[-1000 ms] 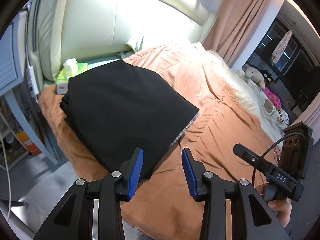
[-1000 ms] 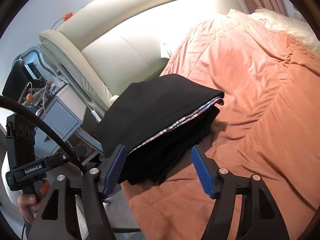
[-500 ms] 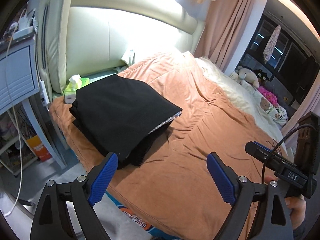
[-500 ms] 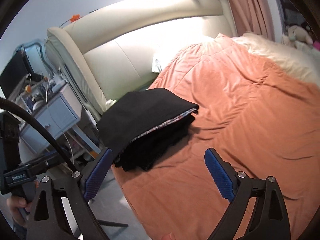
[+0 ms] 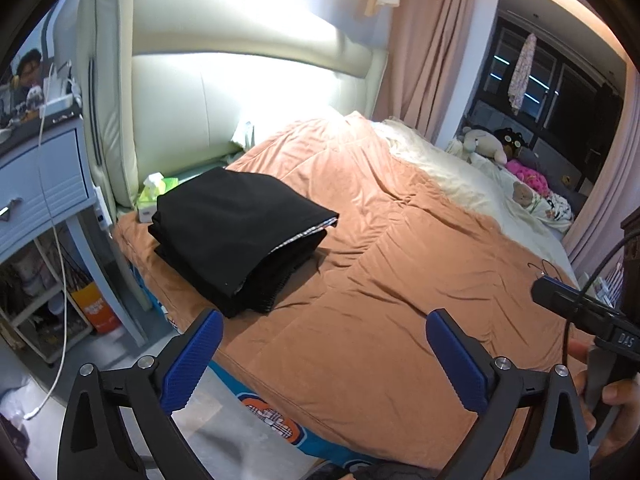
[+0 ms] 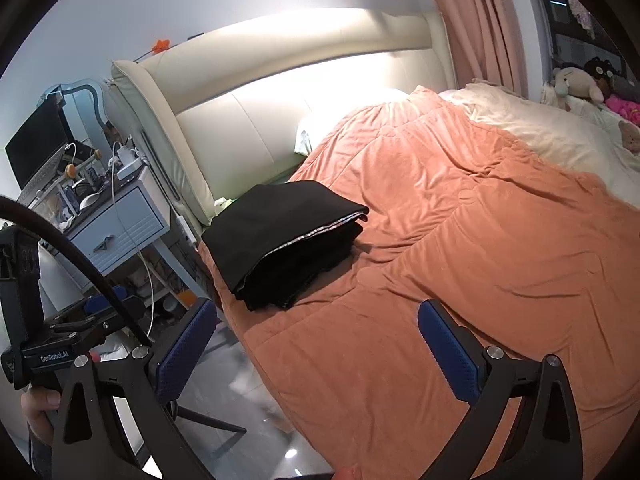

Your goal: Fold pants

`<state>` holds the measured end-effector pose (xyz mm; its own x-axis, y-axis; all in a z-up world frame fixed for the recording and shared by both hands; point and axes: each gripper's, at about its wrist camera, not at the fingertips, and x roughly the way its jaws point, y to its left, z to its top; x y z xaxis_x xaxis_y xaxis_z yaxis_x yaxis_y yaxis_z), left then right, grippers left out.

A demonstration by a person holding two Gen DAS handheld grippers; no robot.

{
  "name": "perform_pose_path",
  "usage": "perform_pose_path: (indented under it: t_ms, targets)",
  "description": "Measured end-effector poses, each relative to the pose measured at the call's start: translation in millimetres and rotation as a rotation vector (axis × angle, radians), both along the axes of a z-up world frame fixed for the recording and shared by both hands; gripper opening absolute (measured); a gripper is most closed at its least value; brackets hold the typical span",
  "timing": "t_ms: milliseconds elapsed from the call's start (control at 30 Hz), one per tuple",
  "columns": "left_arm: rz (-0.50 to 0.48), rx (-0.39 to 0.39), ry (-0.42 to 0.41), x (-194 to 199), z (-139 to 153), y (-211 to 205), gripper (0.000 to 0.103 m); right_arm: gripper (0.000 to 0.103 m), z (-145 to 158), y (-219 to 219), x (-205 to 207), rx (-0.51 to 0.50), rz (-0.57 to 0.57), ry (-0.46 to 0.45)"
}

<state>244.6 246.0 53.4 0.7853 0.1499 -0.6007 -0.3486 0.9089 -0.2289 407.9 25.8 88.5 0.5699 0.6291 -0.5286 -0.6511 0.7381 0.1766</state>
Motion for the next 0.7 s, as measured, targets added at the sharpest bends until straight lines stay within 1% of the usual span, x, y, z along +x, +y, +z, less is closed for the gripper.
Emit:
perform_pose_path:
  t_ms: [100,200,433,700]
  targets:
    - [-0.028,0.014,-0.019,-10.6,7.0,-17.3,0.102,0.103,8.6,-21.8,-20.1,0.009,-0.023,-0.019]
    - [-0.050,0.047,-0.017,-20.7,12.3,-37.5,0.102,0.103,12.7,-41.9,-41.8,0.016,-0.044,-0.037]
    - [-0.114,0.090,-0.015,-46.9,15.5,-79.2,0.102,0.103,12.7,-84.4,-101.7,0.014,-0.090,-0.064]
    - [-0.166,0.079,-0.035,-81.3,9.3,-110.8,0.102,0.103,8.4,-122.0,-163.2,-0.011,-0.133,-0.076]
